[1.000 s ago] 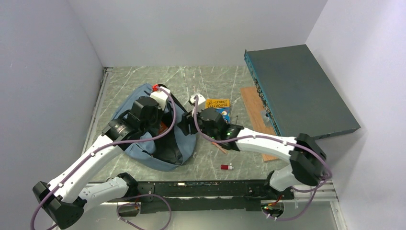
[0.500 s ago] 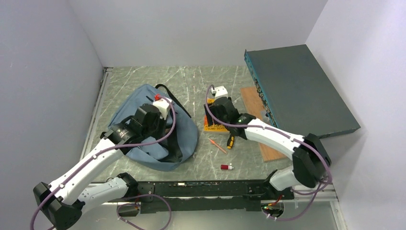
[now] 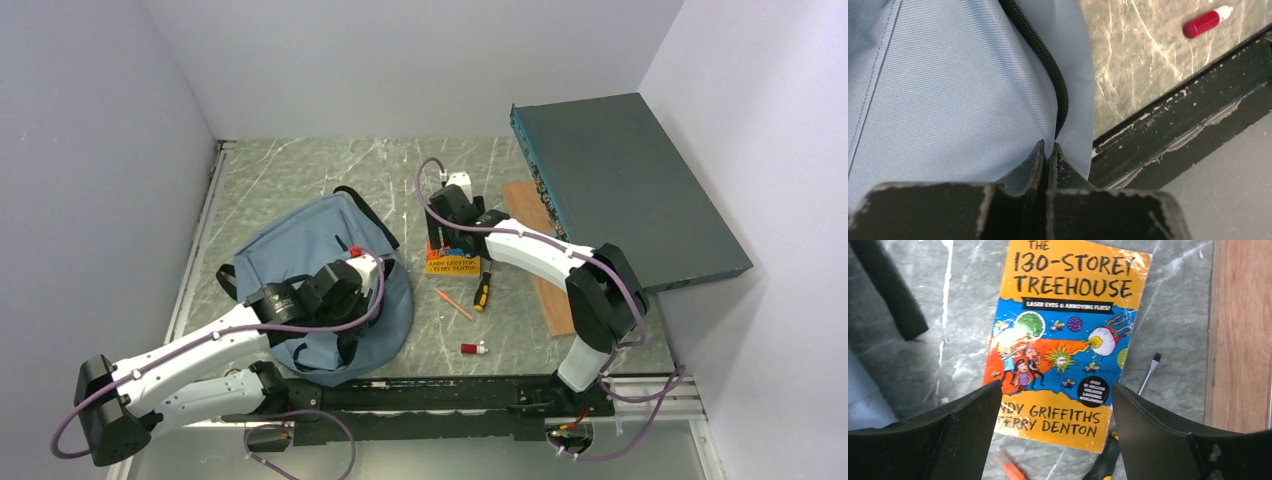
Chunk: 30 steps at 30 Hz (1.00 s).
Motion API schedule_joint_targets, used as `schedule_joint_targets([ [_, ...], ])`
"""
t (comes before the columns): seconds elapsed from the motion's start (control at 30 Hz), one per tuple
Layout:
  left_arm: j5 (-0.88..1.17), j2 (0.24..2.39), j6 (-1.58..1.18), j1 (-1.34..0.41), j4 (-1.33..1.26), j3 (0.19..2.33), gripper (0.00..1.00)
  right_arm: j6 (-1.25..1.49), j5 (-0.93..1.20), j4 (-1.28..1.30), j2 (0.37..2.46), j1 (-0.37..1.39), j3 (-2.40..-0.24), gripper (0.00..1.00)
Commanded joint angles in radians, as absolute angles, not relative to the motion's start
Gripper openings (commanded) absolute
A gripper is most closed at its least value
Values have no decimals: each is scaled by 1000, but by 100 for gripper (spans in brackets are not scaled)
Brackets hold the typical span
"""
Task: Pack the student bag
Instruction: Move the book to the center of the board.
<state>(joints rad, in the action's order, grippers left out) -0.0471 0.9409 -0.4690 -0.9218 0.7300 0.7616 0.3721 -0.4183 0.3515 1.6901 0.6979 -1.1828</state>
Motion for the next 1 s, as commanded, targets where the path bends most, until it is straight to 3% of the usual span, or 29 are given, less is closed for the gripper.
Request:
schedule_joint_targets([
  [0.0, 42, 883, -570, -956, 767, 766, 20, 396, -428, 358, 1688, 667, -1202, 83],
  [0.1, 3, 853, -557, -956, 785, 839, 71, 387, -428, 349, 1685, 666, -1189, 85],
  [0.13, -27, 848, -541, -955, 776, 873, 84, 387, -430, 350, 1684, 666, -1187, 86],
  [0.2, -62, 854, -502, -951, 759, 956, 98, 388, -425, 365, 1680, 666, -1187, 87],
  [0.37, 33, 947, -438, -862, 618, 1130, 100, 403, -435, 365, 1666, 666, -1161, 86],
  [0.47, 146, 1028, -489, -759, 498, 1154, 100, 419, -423, 355, 1674, 666, -1141, 69],
  [0.53, 217, 1082, -569, -716, 388, 1119, 100, 430, -429, 339, 1685, 666, -1119, 66],
  [0.83, 301, 1398, -698, -604, 229, 1137, 100, 462, -451, 309, 1757, 654, -1094, 73],
  [0.97, 342, 1412, -734, -555, 176, 1096, 100, 484, -394, 276, 1780, 646, -1086, 82],
])
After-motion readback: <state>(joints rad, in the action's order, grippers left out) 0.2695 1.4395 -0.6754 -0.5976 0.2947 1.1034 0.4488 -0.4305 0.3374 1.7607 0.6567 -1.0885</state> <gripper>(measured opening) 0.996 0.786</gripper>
